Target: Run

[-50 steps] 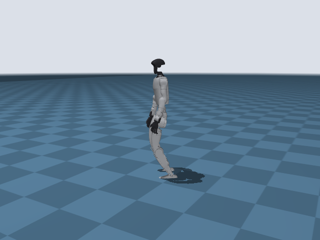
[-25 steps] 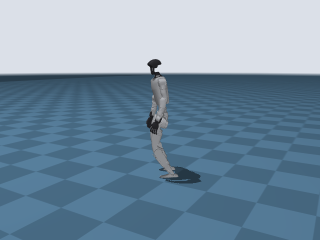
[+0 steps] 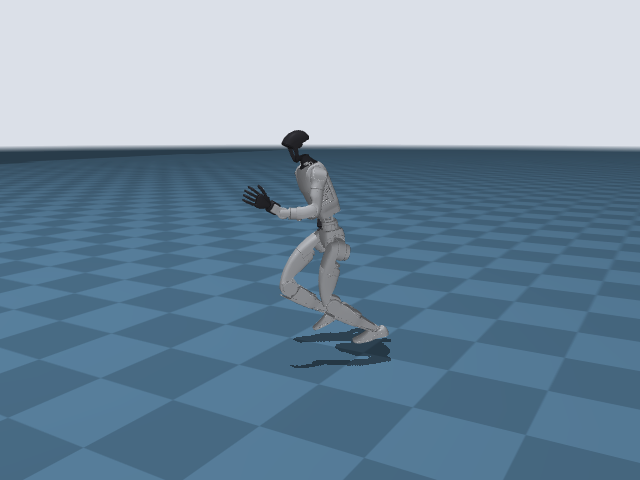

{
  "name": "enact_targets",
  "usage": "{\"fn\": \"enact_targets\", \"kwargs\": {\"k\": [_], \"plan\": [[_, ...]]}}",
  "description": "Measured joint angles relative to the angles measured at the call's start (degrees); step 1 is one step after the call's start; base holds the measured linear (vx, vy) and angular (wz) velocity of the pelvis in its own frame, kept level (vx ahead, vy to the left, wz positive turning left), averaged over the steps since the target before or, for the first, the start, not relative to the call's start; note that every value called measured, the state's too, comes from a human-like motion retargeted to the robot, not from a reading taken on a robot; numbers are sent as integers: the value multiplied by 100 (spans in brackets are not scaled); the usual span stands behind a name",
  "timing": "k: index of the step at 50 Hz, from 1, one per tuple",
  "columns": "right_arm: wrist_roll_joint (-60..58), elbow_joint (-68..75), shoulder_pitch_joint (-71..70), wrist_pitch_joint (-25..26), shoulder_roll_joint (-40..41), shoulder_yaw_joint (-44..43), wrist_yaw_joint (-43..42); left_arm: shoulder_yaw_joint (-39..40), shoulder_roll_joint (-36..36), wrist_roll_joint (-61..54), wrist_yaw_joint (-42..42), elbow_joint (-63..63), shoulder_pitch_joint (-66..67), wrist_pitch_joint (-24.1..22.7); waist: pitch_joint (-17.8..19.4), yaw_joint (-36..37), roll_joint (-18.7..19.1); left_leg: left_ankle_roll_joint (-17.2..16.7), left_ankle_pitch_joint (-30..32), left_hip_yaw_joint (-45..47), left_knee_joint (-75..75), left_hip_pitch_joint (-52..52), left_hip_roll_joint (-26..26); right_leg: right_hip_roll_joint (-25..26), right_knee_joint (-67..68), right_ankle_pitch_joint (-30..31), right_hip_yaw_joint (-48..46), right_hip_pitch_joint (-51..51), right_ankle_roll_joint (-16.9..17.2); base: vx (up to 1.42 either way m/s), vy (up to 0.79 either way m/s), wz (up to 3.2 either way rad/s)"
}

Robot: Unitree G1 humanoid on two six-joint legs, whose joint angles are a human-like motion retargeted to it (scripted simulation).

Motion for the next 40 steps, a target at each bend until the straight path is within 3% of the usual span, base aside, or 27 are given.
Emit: {"fn": "enact_targets", "kwargs": {"k": [5,7,10,13,15,17,18,20,21,23,25,27,29,32,35,38,40], "plan": [[-185,-500,263,58,-594,-36,58,-199,116,143,-227,-1922,378,-208,-252,-95,666,-1331,3674,-550,120,353,317,737,-2228,934,-433,-1,35,94,-2,-13],[-342,-201,-143,45,-507,-118,-326,-428,62,61,-528,-1779,1018,-137,-314,97,839,-1565,4017,-478,852,232,445,895,-2635,726,-563,325,-180,90,0,8],[-675,473,-1261,51,-336,-418,-1250,-725,4,29,-854,-652,2261,248,-349,437,940,-1411,3417,-142,2417,-91,676,957,-2364,-432,-616,946,-743,94,-1,-2],[-943,914,-3108,-29,-144,-760,-2453,-701,-237,482,-1036,1480,3520,857,-238,880,976,-869,2362,224,3924,-923,1361,1182,-2033,-1510,-452,1489,-1110,97,-1,-81],[-847,406,-4373,-184,-153,-1029,-3017,-489,-325,653,-1204,2675,4293,1185,-312,1452,1052,-547,1908,201,4540,-1871,2047,1596,-2319,-1571,-252,1792,-1160,99,7,-167],[-588,-843,-5421,-377,-423,-1340,-3325,-238,-69,590,-1510,3007,5085,1308,-266,1891,766,-164,1722,185,4625,-2851,2272,1438,-2482,-1571,-16,2330,-942,111,13,-67],[-457,-1572,-5851,-464,-620,-1469,-3423,-122,192,557,-1667,2894,5493,1305,-141,1995,453,60,1681,327,4468,-3253,2149,1078,-2418,-1571,86,2689,-722,120,15,33],[-245,-2843,-6562,-705,-1021,-1568,-3641,127,762,542,-1836,2439,6237,1122,44,2275,-163,283,1739,712,3722,-3881,1937,475,-2633,-909,311,3336,-101,125,15,58],[-186,-3288,-6731,-828,-1090,-1504,-3758,237,969,559,-1847,2182,6542,1002,54,2434,-403,228,1944,899,3131,-4057,1909,304,-2892,-124,400,3531,279,125,16,31],[-114,-3920,-6858,-1015,-1108,-1270,-3886,379,1203,542,-1797,1748,7031,823,25,2644,-780,-44,2562,1211,1902,-4247,1818,100,-3200,1605,532,3783,997,123,13,8],[-23,-4119,-6663,-1091,-980,-902,-3781,411,1151,442,-1604,1472,7249,732,-92,2668,-930,-502,3361,1379,875,-4238,1811,118,-3102,2905,325,3874,1113,117,6,-10],[94,-3788,-6134,-1031,-771,-458,-3404,243,850,330,-1215,1428,7085,723,-187,2432,-988,-674,3716,1579,390,-4042,1533,-120,-2512,3215,252,3983,1113,115,25,9],[131,-2955,-5440,-852,-479,-56,-2953,-19,473,233,-764,1602,6563,755,-176,2067,-1064,-486,3545,1784,339,-3663,1105,-556,-1530,3043,291,4122,951,115,34,31],[23,-973,-4252,-366,172,181,-2387,-317,-35,111,-183,2153,5171,868,-148,1488,-1063,168,2294,1852,813,-3048,742,-973,139,2241,220,4037,254,113,23,43],[-165,1215,-3136,77,883,-65,-2010,-285,-471,-163,292,2596,3205,939,-79,824,-951,713,926,1745,1309,-2474,467,-966,1630,1472,279,3288,-127,109,13,81],[-65,1950,-1959,273,858,-418,-1542,-27,-591,-622,745,1488,1394,688,-127,294,-617,645,234,1443,1192,-1734,390,-611,2275,1043,326,1815,-330,108,4,50],[123,1645,-1039,299,546,-568,-1223,18,-534,-744,838,175,705,471,-206,-28,-380,458,188,1195,674,-1005,380,-490,1834,802,210,1024,-390,115,-1,-6]]}}
